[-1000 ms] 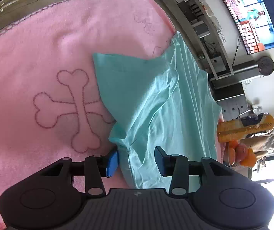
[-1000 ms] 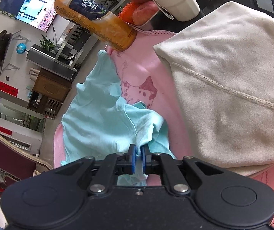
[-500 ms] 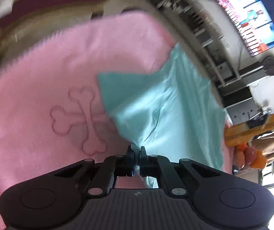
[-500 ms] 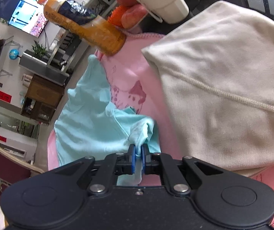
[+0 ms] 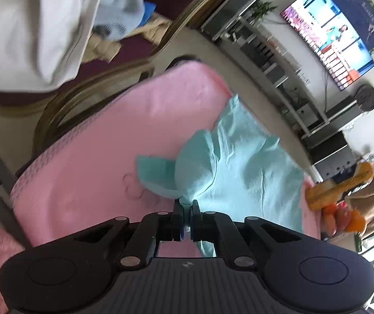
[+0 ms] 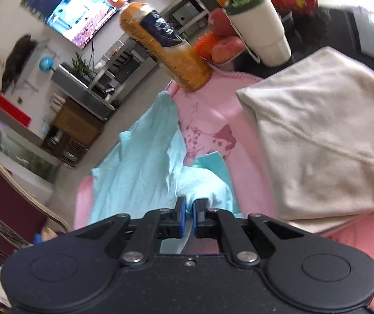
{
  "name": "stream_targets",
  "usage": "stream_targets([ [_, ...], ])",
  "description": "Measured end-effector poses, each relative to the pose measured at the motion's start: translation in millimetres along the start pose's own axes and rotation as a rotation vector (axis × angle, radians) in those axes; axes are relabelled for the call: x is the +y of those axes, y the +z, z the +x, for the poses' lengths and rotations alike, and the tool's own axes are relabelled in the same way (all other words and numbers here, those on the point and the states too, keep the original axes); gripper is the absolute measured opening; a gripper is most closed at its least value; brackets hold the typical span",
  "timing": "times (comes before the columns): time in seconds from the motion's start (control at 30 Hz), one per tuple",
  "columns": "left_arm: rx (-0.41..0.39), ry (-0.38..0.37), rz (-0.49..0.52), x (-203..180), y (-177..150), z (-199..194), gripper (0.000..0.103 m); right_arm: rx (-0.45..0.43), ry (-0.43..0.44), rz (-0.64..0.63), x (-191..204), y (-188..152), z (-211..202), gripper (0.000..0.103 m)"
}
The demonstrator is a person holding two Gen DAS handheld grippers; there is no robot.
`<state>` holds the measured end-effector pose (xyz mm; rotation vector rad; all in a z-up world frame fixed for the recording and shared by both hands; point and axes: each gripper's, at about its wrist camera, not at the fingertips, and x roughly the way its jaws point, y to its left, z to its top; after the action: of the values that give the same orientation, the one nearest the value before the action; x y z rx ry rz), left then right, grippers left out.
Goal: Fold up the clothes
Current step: 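Pull the T-shirt edges apart with both grippers to spread it flat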
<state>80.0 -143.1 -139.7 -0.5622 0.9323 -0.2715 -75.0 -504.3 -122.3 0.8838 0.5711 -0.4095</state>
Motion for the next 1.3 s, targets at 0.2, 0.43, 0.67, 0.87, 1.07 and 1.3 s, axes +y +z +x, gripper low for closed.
stream_targets([
  [0.2, 0.006, 0.084, 0.095, -7, -15, 9, 0.003, -0.003, -0.076, -0.09, 5, -20, -12, 0.005],
  [0.43, 0.019, 0.152, 0.238, -12, -29, 2, 0.009, 0.099, -0.135, -0.146, -3, -35, 17, 0.008],
  [0.67, 0.04, 0.206, 0.373, -15, -42, -10, 0.02, 0.115, -0.125, -0.16, -1, -39, -11, 0.028],
  [0.87, 0.211, 0.099, 0.572, -35, -81, 6, 0.033, 0.38, 0.019, -0.181, -3, -67, 8, 0.034],
  [1.07, 0.192, 0.184, 0.781, -66, -112, 35, 0.03, 0.376, 0.003, -0.447, 36, -95, 33, 0.042],
  [1.3, 0.109, 0.18, 0.855, -72, -114, 22, 0.0, 0.312, -0.047, -0.621, 60, -107, 29, 0.005],
])
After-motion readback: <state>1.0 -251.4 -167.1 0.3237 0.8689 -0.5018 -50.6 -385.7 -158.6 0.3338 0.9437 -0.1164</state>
